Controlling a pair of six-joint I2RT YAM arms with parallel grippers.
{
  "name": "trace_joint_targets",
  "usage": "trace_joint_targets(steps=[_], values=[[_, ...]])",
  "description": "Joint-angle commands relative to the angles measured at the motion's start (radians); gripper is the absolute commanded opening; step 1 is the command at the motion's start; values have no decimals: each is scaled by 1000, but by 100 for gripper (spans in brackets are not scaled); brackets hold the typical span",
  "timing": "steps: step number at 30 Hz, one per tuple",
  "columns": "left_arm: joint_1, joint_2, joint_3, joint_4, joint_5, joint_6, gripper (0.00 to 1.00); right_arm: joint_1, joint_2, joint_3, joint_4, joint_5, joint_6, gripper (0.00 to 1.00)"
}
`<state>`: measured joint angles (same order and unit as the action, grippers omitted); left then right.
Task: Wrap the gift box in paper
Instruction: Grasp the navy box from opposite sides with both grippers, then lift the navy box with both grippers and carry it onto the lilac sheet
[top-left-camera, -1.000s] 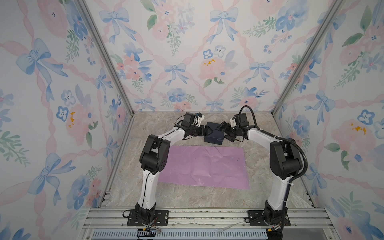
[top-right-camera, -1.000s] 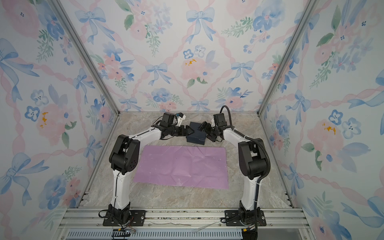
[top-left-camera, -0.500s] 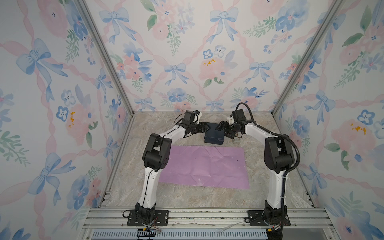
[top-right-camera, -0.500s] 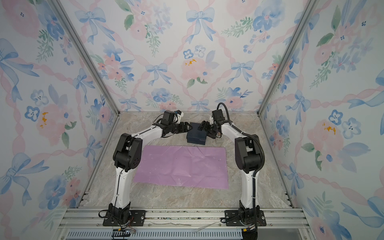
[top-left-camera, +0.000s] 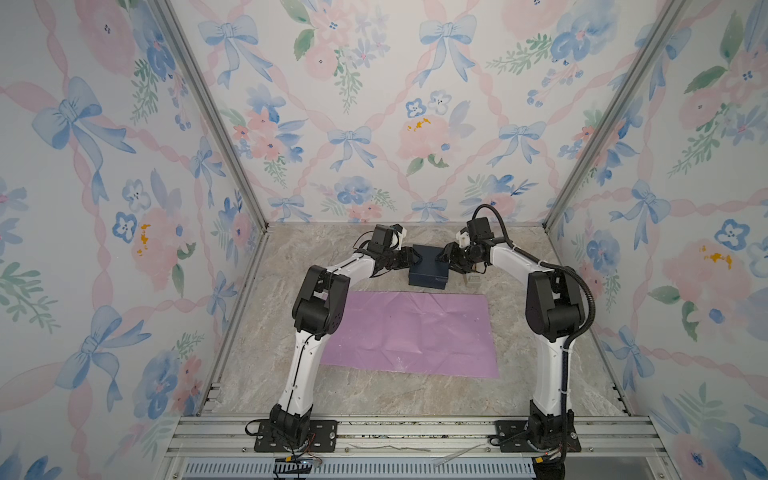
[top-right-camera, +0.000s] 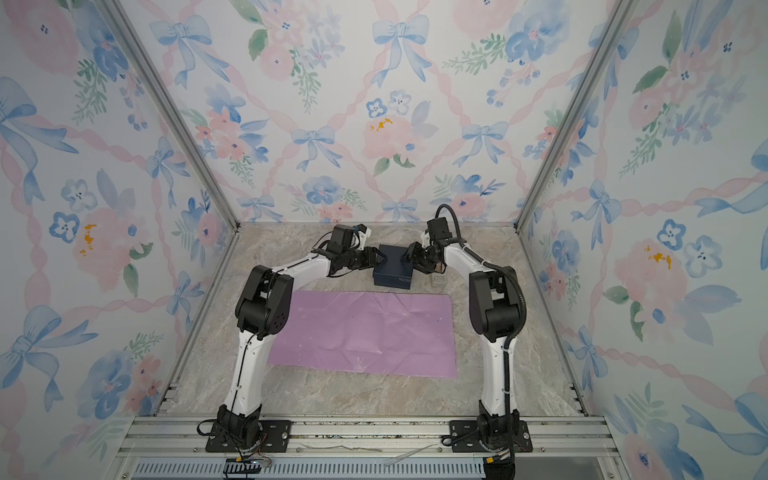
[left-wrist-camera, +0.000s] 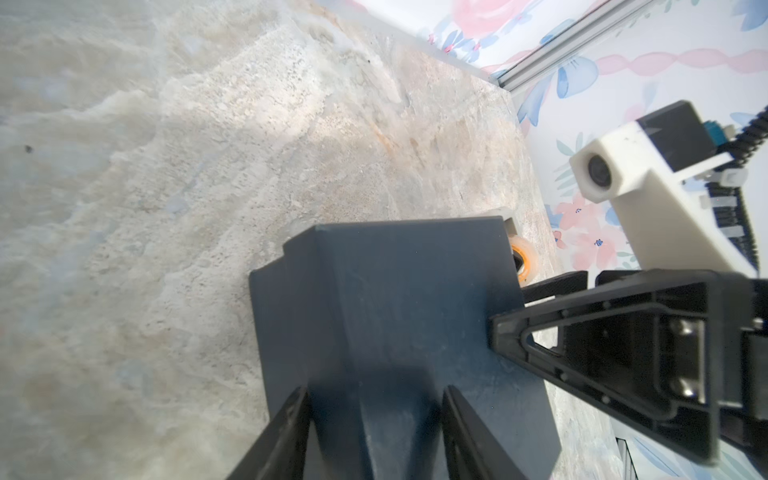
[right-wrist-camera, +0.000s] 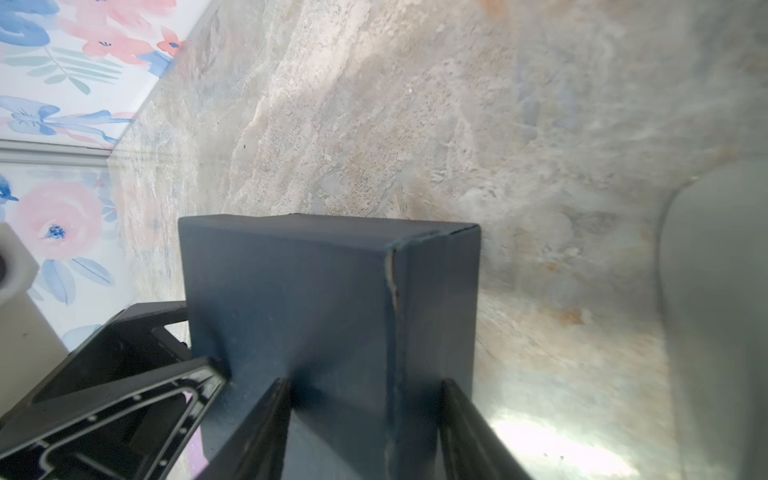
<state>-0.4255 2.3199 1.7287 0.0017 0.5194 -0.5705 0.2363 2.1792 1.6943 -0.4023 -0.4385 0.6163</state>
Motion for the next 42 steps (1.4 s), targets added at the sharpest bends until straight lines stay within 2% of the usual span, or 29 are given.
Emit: trace_joint_targets(steps=[1,13,28,36,42], values=[[-37,43,-19,-55,-20,4,51,13,41,-39,31,8,25,53],[-60,-49,14,-36,-26,-20,48,34,-75,-67,137,0,107,44],[-60,-175,-28,-30,-42,-29,45,54,-177,-106,181,13,168,40],[-62,-280,-116,-22,-65,-41,45,79,-276,-156,150,38,170,40],[-74,-390,-247,-4,-88,-47,46,120,-364,-240,125,77,160,40]])
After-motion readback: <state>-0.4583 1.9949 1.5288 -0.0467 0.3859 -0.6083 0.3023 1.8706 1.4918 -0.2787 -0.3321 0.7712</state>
